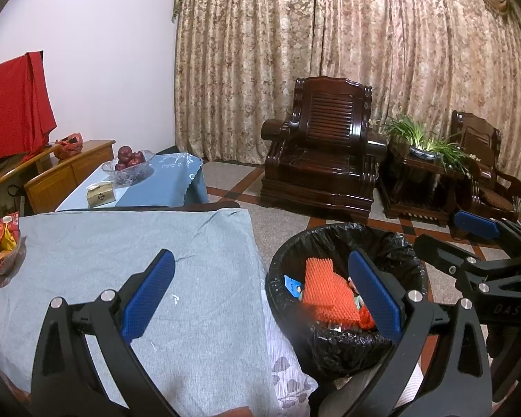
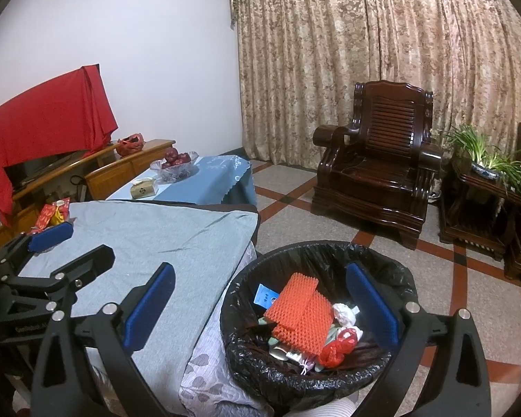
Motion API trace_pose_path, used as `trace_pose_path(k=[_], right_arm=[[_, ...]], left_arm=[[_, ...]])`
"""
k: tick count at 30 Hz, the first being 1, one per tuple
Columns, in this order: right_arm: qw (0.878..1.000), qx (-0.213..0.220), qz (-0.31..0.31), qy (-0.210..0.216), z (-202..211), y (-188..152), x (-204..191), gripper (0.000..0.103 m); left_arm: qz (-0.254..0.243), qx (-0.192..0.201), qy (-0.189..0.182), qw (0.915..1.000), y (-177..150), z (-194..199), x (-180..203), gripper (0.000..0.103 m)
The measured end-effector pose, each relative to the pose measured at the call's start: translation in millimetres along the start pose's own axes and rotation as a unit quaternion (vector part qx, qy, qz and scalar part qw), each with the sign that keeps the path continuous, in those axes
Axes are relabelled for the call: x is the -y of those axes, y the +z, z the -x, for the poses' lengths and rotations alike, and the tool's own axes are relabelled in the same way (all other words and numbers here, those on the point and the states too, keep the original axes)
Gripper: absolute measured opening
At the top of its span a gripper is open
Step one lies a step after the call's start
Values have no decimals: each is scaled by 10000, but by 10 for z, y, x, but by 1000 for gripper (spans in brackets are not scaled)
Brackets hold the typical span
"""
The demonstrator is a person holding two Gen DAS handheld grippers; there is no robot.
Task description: Collect trash
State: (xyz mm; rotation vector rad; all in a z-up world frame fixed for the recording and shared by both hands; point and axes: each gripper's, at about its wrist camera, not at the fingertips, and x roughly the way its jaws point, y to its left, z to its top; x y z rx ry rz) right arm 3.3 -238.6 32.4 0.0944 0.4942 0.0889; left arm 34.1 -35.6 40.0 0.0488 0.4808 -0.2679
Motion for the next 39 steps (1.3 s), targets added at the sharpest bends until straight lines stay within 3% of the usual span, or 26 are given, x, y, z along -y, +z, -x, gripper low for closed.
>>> trace_pose_path(k=[39], right_arm=[[10000,-26,14,6,-19,-10,-5,97]], left_arm=[[1,-36,2,10000,-34,-5,0,97]])
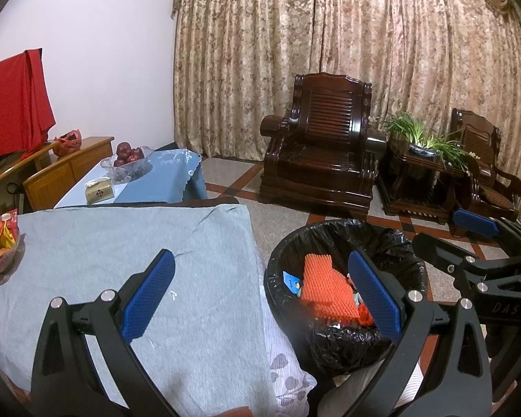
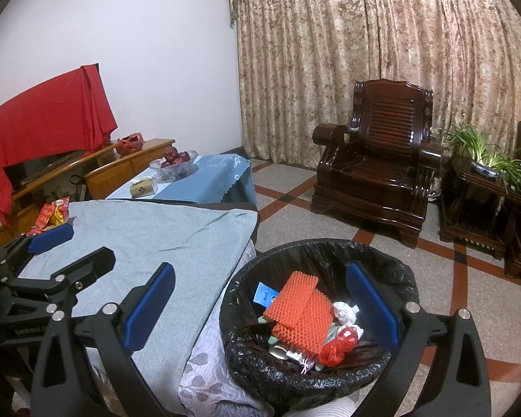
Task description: Collect trash
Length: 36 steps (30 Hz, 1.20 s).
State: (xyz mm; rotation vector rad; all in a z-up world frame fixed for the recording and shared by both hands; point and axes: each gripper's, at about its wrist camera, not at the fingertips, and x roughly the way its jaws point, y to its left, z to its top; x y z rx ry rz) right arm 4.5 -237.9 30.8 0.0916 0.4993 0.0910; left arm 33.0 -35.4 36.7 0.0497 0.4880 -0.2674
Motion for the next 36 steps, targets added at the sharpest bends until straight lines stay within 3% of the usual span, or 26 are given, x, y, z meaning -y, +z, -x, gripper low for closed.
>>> trace_pose_path(k=[36], right_arm=[[9999,-92,40,39,-122,-36,34,97]], left_arm=[[36,-105,12,9999,-156,-101,-71,97]])
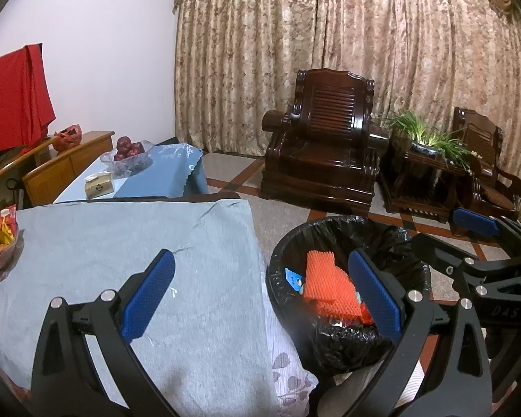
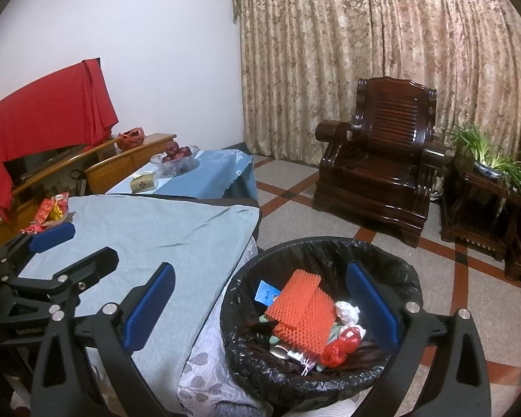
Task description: Collect trash
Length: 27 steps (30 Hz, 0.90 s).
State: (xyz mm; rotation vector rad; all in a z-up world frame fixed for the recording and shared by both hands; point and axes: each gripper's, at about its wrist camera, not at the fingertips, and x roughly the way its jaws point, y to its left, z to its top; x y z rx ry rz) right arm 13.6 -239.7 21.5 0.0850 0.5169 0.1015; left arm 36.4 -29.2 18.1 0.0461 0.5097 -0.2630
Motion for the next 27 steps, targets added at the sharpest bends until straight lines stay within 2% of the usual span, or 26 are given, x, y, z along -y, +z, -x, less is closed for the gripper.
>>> trace_pose_path(k=[17,27], right_arm=[[9999,-104,36,28,-106,-11,-8,97],[9996,-215,131,130,-327,47,-171,97]], left_arm=[[136,-154,63,9998,-1,-63,-129,97],[230,-228,231,9992,75,-167,-329,97]])
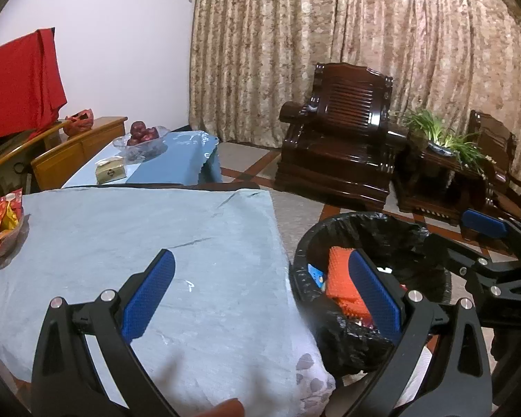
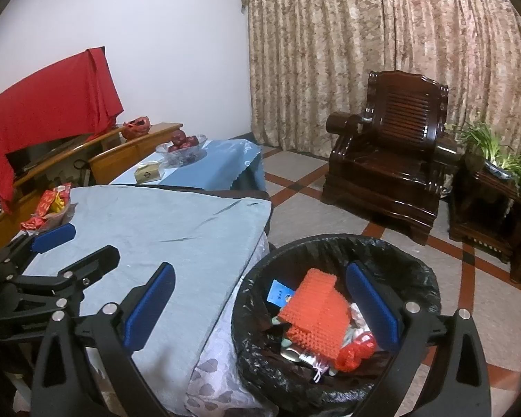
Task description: Collect trash
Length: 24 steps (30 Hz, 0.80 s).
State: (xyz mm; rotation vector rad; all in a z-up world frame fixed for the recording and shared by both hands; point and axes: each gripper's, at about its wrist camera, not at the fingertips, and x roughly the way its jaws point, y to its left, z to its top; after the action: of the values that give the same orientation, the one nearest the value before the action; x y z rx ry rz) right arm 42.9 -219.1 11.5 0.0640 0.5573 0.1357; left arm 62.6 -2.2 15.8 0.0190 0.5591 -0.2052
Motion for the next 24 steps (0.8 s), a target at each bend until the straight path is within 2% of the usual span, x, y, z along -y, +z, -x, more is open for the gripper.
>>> trace_pose_path(k=[11,18,24], right_arm=[[9997,-189,78,121,-458,149,-184,97],[9987,-356,192,310,-1008,299,-489,97],[9974,-402,288,522,-1271,385,-726,97]], left_arm=[[145,-63,286,9995,112,-260,-359,97],[418,-285,808,9954,81,-616,-903,97],[603,-364,1210,9901,130,-755,-1293,97]])
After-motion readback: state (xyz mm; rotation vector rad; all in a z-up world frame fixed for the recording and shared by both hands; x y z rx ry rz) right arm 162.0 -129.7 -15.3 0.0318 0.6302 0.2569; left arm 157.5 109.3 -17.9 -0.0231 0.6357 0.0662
